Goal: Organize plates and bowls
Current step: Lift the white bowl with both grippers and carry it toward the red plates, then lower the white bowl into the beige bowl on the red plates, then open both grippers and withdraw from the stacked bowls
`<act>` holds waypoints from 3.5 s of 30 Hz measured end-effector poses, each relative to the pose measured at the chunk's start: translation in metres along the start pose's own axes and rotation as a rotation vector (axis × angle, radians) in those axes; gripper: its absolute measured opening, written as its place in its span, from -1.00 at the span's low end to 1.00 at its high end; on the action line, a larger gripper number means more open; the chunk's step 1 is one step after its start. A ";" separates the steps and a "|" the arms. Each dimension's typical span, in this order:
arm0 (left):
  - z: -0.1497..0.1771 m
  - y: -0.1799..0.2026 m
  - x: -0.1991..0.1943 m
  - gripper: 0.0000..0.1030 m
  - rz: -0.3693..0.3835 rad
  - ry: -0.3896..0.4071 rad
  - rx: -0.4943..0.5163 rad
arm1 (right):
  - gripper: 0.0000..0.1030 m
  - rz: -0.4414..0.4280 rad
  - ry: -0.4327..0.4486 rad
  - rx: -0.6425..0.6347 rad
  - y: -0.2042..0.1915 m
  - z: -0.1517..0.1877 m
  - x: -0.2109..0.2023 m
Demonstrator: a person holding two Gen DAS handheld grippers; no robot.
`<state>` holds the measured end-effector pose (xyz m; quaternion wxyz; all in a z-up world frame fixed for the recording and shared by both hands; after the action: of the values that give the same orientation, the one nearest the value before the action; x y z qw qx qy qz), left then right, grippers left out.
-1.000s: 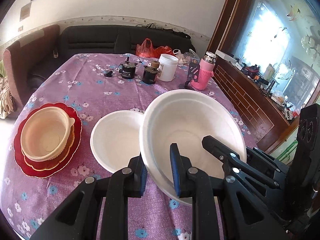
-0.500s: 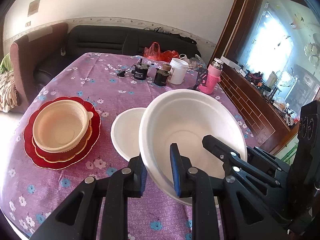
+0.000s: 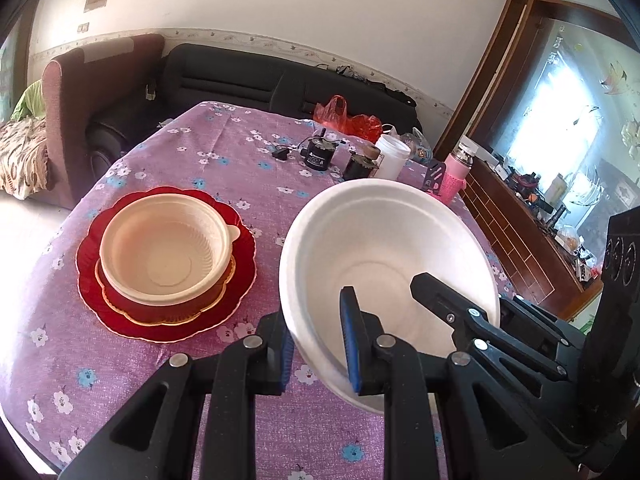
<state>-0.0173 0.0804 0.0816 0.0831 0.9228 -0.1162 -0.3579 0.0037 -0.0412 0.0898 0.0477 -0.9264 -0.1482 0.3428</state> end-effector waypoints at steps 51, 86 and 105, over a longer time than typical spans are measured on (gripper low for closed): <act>-0.012 -0.198 0.055 -0.61 -0.260 -0.083 -0.215 | -0.54 -0.115 -0.271 -0.126 -0.132 -0.009 0.190; -0.030 -0.175 -0.009 0.53 -0.321 0.088 -0.186 | 0.08 -0.153 -0.147 -0.077 -0.140 -0.025 0.163; -0.028 -0.115 -0.012 0.56 -0.290 0.080 -0.090 | 0.16 -0.087 -0.069 0.148 -0.014 -0.025 0.095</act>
<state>0.0104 0.1961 0.0824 0.0766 0.9386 0.0378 -0.3342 0.0852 0.0012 0.0524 0.1257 -0.9007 -0.1643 0.3820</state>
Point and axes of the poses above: each gripper's, at about its wrist camera, not at the fingertips, and x roughly the way its jaws point, y to its right, z to its underside, the point moved 8 cm from there along x, roughly the way its jaws point, and after that the axes turned 8 degrees about x, right-handed, at the moved point
